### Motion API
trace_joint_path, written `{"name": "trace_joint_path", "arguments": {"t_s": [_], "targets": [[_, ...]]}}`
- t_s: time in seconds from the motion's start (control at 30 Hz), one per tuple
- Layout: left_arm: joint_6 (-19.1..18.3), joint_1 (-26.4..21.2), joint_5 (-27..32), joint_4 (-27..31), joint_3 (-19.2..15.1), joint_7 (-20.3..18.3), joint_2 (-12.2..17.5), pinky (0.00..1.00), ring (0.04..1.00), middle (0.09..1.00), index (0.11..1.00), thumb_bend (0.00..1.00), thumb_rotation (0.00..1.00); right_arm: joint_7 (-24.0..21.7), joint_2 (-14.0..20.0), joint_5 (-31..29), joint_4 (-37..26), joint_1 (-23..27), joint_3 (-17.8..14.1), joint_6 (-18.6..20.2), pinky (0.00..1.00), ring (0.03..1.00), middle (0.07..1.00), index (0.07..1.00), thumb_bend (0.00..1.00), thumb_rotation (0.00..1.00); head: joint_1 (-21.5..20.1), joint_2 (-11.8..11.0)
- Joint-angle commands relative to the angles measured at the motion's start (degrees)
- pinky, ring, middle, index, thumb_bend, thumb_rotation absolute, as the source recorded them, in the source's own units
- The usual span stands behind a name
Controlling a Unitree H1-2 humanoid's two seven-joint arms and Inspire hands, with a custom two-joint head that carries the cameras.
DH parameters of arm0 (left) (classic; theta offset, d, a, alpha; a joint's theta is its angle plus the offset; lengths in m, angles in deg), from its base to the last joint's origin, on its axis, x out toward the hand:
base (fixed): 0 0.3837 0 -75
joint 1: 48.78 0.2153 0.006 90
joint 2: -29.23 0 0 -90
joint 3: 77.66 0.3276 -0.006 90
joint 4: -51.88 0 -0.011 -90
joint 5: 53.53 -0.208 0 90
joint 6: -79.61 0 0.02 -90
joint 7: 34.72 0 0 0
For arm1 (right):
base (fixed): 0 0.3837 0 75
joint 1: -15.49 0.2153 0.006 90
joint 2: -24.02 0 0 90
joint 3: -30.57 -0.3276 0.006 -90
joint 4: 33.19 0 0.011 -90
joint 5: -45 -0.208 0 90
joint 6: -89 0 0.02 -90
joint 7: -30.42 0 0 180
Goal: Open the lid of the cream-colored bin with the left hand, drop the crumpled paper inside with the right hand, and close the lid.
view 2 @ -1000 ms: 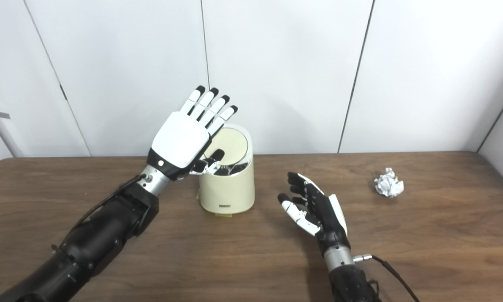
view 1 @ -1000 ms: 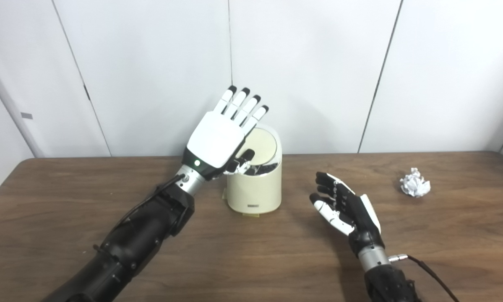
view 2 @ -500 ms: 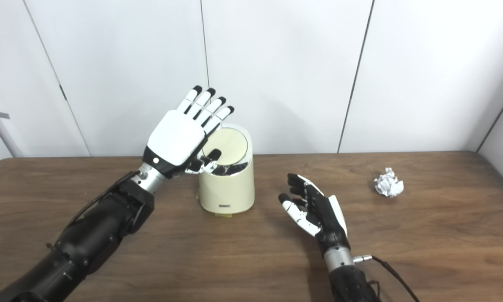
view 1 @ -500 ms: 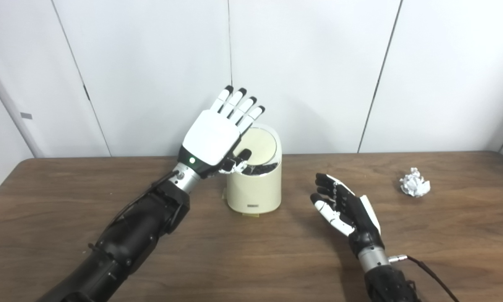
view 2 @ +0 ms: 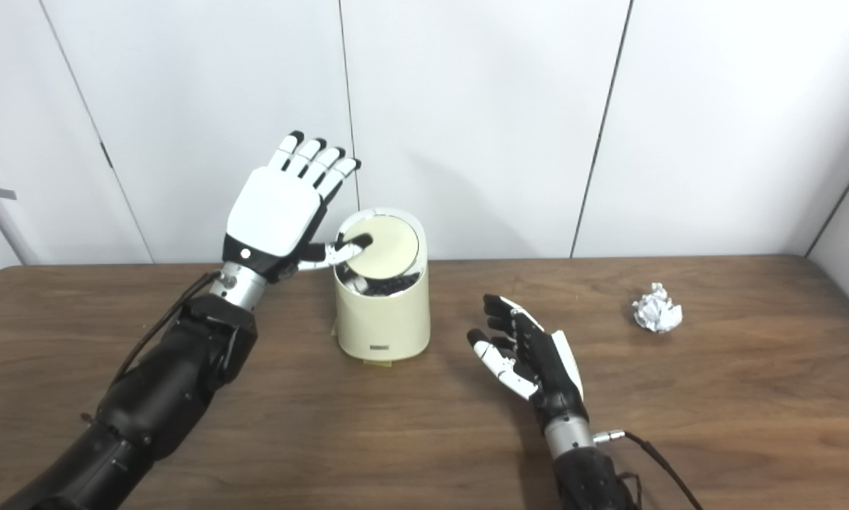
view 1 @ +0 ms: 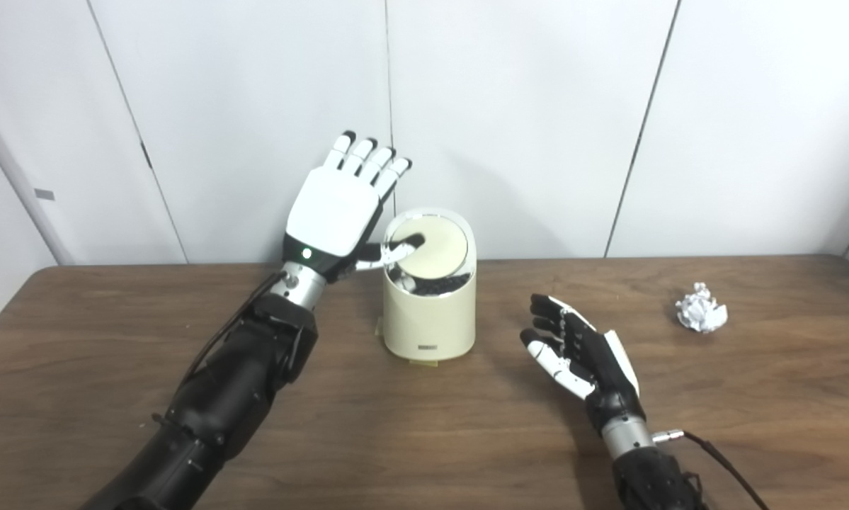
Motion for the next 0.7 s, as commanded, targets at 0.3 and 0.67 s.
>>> {"name": "trace_joint_path", "arguments": {"t_s": [0.3,0.67], "targets": [[-4.6,-2.6,-0.4,4.6,-3.0,-4.0,-0.4,1.00,0.929,0.907,0.916,0.47,0.96,0.3,0.0,-0.4,-1.2,2.3,-0.3,-2.5,0.77,0.842,0.843,0.823,0.21,0.46,-0.1,0.0],[-4.0,-2.4,0.8,4.6,-3.3,-5.5,0.1,1.00,0.940,0.908,0.915,0.85,0.71,0.3,0.1,-0.4,-1.1,2.3,-0.2,-2.6,0.78,0.844,0.845,0.824,0.22,0.44,-0.2,0.0]]}}
